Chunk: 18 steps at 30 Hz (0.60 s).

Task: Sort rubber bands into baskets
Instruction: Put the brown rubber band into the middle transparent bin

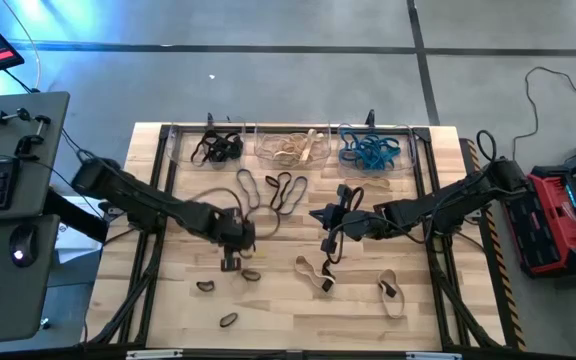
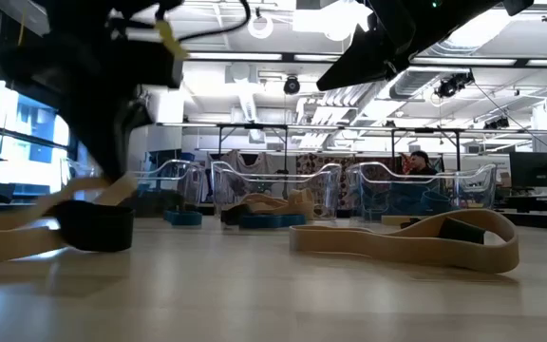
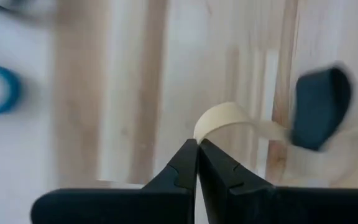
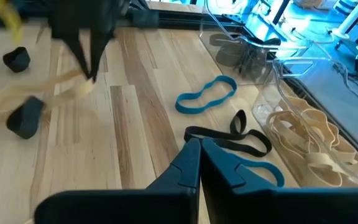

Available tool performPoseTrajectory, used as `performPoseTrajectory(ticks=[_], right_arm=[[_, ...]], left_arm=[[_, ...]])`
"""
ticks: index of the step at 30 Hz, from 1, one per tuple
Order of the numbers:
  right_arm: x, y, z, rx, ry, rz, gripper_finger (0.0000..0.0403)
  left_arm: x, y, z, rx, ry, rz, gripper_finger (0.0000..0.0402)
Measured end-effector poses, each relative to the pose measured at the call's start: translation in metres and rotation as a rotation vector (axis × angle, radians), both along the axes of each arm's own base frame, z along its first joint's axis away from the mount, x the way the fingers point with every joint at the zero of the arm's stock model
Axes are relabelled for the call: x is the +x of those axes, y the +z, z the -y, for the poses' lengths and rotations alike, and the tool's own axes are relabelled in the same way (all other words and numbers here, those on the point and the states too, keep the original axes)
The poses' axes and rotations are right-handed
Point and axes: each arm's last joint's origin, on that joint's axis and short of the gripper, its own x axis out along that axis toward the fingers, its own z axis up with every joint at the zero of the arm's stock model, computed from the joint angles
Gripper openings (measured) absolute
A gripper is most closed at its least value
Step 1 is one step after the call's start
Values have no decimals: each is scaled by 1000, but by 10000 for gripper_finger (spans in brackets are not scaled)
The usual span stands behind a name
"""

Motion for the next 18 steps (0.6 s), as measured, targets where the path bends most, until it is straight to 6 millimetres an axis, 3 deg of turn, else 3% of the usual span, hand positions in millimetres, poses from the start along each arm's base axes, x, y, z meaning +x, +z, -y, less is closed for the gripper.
performPoseTrajectory(ticks=[8,18], right_arm=[[-1,-2,0,12,-11,-15,0],[-2,-3,1,2,-40,-21,0]], left_arm=[[-8,59,-37,8,130,230,1],[8,116,-80,146,156,400,0]])
